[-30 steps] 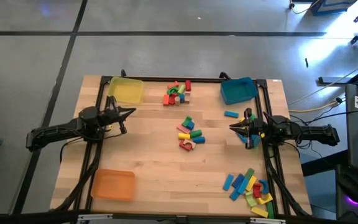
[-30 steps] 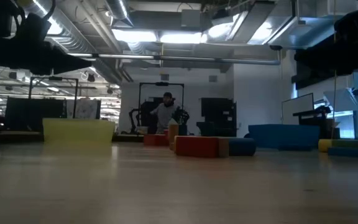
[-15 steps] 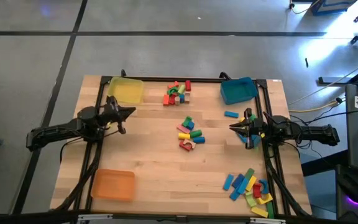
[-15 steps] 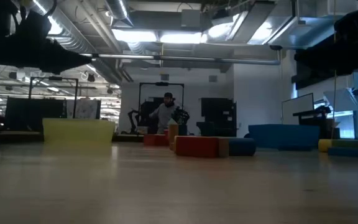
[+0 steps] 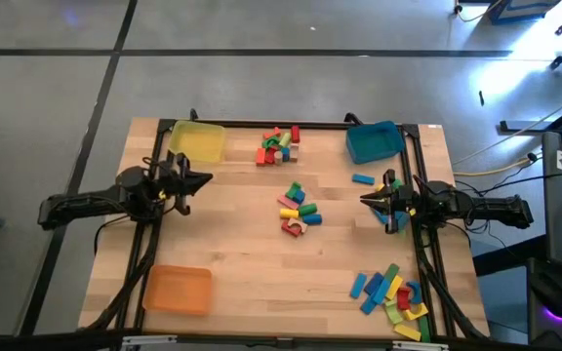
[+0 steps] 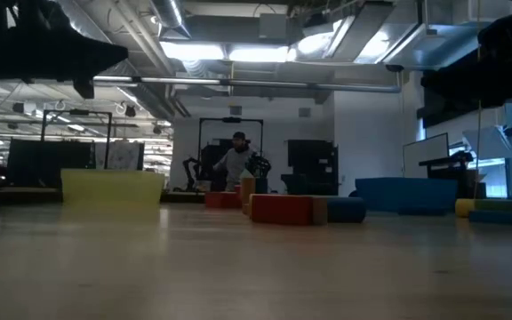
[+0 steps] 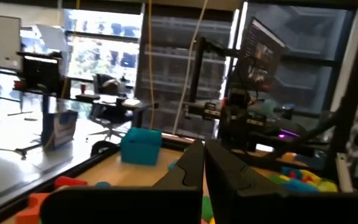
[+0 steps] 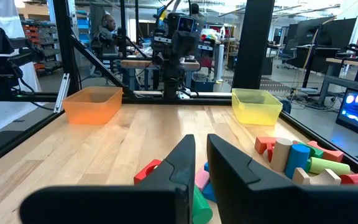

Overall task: Sort blocks by size
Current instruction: Put the blue arch block into the yellow bin

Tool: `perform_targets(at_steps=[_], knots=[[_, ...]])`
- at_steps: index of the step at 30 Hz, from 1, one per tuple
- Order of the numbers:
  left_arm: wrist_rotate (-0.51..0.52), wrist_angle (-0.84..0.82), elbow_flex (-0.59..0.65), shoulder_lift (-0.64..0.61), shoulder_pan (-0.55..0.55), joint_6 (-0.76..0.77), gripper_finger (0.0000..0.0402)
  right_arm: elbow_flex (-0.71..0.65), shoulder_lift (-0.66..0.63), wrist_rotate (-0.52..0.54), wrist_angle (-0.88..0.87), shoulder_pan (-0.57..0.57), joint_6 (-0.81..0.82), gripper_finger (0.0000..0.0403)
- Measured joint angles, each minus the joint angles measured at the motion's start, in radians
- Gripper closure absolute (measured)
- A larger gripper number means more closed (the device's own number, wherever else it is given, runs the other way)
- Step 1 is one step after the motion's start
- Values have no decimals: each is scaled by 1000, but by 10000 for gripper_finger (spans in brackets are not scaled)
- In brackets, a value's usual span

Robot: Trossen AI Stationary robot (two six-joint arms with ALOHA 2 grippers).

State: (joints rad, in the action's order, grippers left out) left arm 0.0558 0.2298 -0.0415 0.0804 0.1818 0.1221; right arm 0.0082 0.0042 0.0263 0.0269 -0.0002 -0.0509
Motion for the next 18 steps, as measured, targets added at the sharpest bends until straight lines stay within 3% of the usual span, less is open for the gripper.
perform_targets(at_steps=[6,18], knots=[[10,2,-89,177,-33,13,401,0,0,1,0,0,0,357],[18,23,-326,677,-39,-22,402,0,0,6,14,0,19,357]])
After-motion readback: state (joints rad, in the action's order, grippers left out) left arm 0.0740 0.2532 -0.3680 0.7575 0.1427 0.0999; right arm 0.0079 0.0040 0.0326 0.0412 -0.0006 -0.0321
